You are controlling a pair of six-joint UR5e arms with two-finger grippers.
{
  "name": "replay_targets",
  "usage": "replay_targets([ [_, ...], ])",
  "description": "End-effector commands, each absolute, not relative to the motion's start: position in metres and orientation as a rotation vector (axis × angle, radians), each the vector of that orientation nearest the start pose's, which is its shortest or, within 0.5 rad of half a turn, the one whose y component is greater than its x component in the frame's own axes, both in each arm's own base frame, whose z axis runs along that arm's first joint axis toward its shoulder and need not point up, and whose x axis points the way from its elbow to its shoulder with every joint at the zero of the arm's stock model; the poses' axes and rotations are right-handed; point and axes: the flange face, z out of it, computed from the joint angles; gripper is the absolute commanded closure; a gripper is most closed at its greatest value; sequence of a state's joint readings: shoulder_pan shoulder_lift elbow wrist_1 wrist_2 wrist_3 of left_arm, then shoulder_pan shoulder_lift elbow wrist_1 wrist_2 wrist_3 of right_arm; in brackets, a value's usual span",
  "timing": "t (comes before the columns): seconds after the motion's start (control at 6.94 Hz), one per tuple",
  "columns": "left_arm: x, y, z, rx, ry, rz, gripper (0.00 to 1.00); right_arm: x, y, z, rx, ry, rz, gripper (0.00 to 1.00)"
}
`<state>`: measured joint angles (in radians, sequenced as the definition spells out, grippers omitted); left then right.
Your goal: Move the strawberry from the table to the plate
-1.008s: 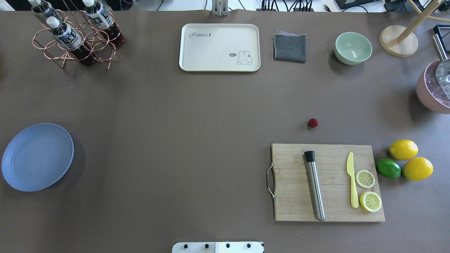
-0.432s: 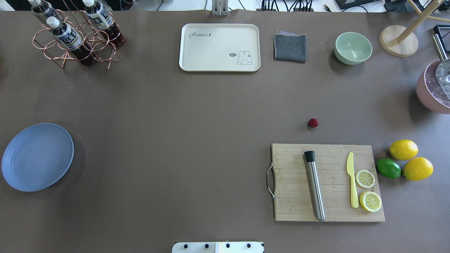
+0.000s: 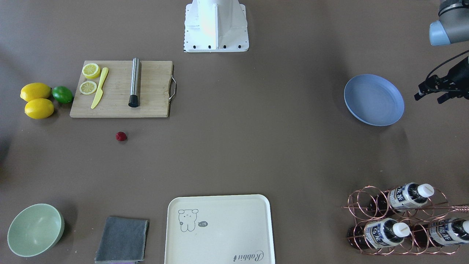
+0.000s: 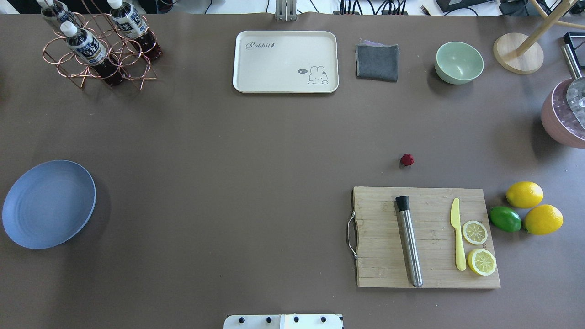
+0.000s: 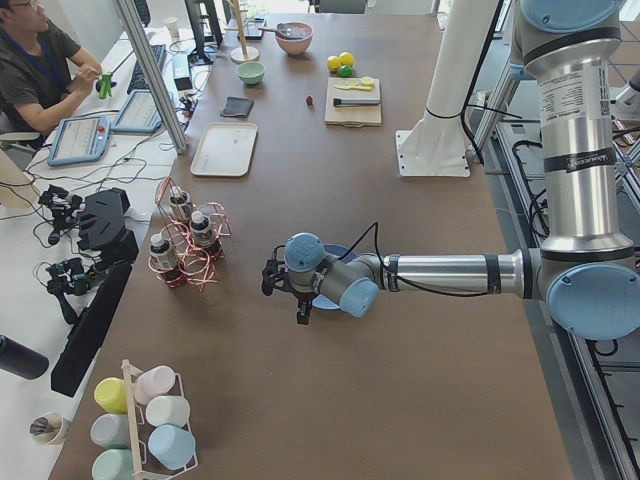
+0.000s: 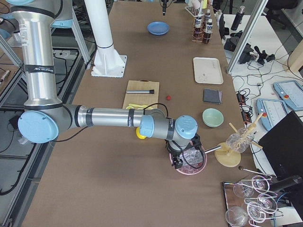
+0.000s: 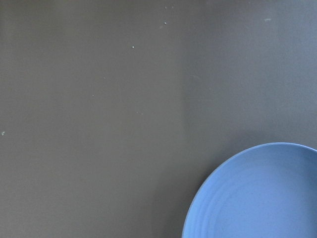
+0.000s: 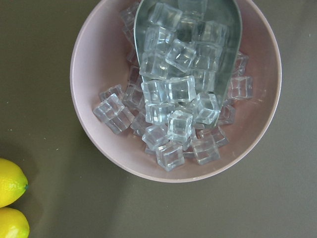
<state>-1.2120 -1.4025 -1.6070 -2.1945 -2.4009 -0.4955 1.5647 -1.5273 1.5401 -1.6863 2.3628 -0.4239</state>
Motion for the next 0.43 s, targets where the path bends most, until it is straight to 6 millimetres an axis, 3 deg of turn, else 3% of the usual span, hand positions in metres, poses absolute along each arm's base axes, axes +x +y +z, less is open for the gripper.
replay_targets([
  [0.0,0.117,-0.42,0.673,0.088,0.94,0.091,0.03,0.059,-0.501,0.664,0.067,-0.801,-0.366,0.0],
  [0.29,0.148,-0.412,0.671,0.08,0.956,0.062,0.06,0.058,-0.501,0.663,0.067,-0.8,-0.366,0.0],
])
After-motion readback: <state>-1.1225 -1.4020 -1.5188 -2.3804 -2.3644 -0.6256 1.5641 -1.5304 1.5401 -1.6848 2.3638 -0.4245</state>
